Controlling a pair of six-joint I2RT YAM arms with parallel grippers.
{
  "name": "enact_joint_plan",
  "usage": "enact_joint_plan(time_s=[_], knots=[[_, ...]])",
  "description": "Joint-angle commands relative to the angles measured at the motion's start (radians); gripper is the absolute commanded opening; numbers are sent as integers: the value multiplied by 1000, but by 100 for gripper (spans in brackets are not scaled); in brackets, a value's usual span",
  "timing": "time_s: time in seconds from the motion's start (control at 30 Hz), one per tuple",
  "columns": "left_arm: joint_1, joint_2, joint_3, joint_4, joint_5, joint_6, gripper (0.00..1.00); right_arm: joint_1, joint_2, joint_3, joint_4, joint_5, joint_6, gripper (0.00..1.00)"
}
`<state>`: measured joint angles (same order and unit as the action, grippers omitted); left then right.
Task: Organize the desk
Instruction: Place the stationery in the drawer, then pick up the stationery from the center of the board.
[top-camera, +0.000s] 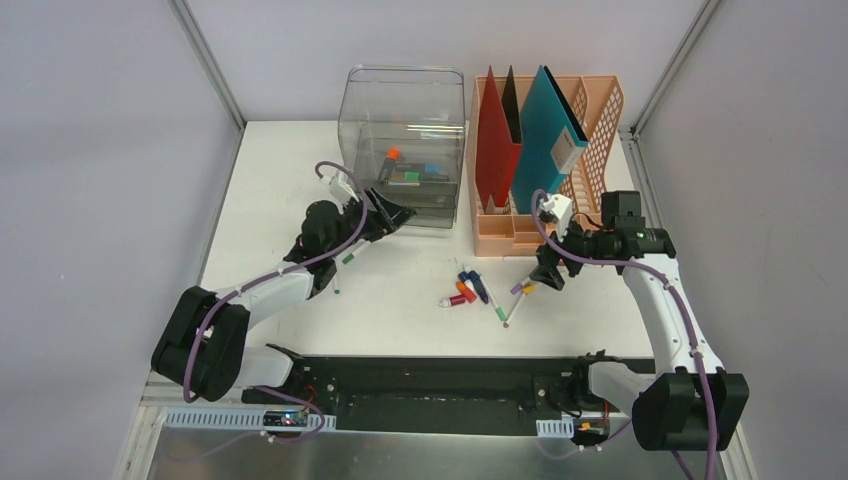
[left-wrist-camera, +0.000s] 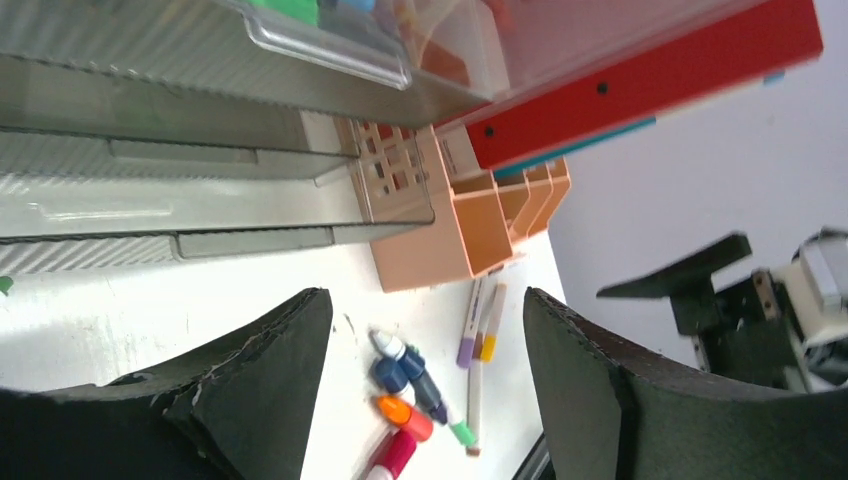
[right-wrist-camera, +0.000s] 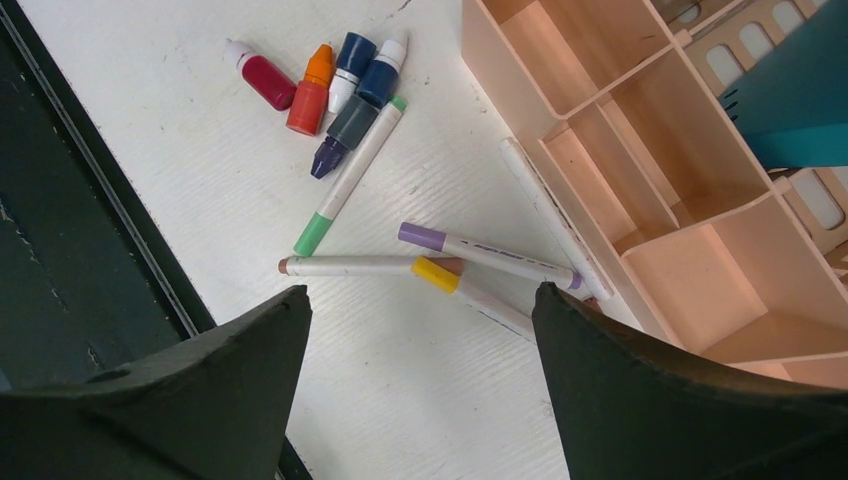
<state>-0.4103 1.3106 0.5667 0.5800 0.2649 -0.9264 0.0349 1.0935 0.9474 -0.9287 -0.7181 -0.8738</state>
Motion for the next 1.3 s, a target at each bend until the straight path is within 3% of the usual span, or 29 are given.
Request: enact_joint_plan(time_s=[0.0,0.23,0.4,0.6,0.83,1.27], knots=[[11,-39,-34,117,168,165,73,5,-10,-11,7,-28,-30,85],[5,-17,-39,123,394,242,84,11,4,-41,3,-56,-84,84],[-58,-11,-33,50,428,344,87,12,9,-54,2,-58,-105,84],[-260,10,61,-223,287,601,85,12,11,-61,4,-60,-116,84],[-415,108,166,-393,132,789,79,12,9,-64,5,-55,-119,84],[-598,360,387,-670,-161,969,70,12,3,-65,4,-49,-124,84]])
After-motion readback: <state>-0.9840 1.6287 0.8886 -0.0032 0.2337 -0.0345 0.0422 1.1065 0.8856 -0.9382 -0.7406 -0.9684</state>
